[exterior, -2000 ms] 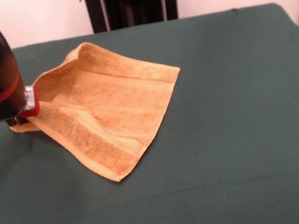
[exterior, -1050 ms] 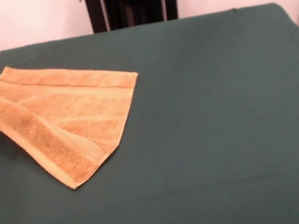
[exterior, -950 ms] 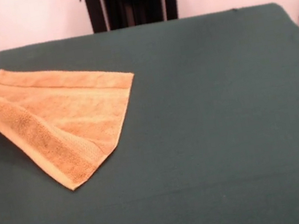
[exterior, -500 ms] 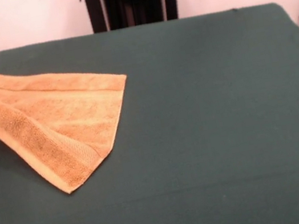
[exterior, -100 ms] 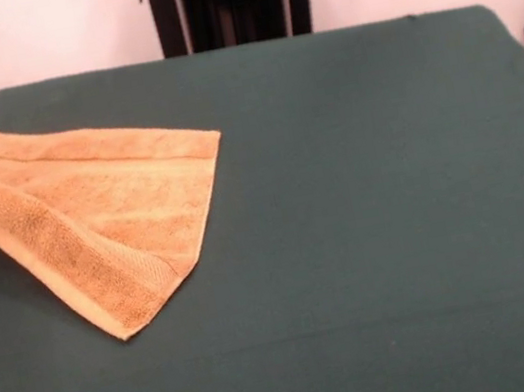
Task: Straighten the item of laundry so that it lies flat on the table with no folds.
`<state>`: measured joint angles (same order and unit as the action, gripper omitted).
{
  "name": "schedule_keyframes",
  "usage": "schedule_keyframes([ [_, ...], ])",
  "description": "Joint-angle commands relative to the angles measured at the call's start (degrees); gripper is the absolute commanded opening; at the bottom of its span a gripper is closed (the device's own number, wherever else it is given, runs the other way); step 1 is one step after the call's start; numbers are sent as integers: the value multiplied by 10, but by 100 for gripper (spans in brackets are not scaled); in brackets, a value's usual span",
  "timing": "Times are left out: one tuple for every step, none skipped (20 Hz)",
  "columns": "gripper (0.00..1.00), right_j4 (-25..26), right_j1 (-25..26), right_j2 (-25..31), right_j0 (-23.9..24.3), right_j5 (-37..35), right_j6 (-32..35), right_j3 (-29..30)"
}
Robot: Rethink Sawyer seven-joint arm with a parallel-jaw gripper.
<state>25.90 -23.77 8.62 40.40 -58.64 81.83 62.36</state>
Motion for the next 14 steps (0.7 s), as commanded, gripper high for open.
schedule_keyframes([
  [0, -9, 24, 73, -13, 65, -51, 71],
  [0, -8, 28, 73, -14, 72, -49, 71],
  [0, -6, 34, 73, -16, 77, -48, 68],
  [0, -7, 40, 73, -19, 80, -42, 65],
  [0, -9, 46, 76, -19, 82, -41, 64],
  [0, -11, 52, 82, -18, 86, -47, 63],
  [0, -14, 57, 88, -16, 89, -53, 63],
  [0, -15, 61, 94, -15, 95, -60, 65],
  [0, -14, 64, 98, -14, 98, -68, 64],
  [0, -12, 67, 100, -14, 102, -73, 64],
  [0, -11, 70, 103, -14, 106, -77, 65],
  [0, -11, 74, 106, -13, 109, -82, 65],
  [0, -7, 76, 109, -12, 115, -91, 67],
  [0, -4, 78, 114, -11, 120, -101, 67],
])
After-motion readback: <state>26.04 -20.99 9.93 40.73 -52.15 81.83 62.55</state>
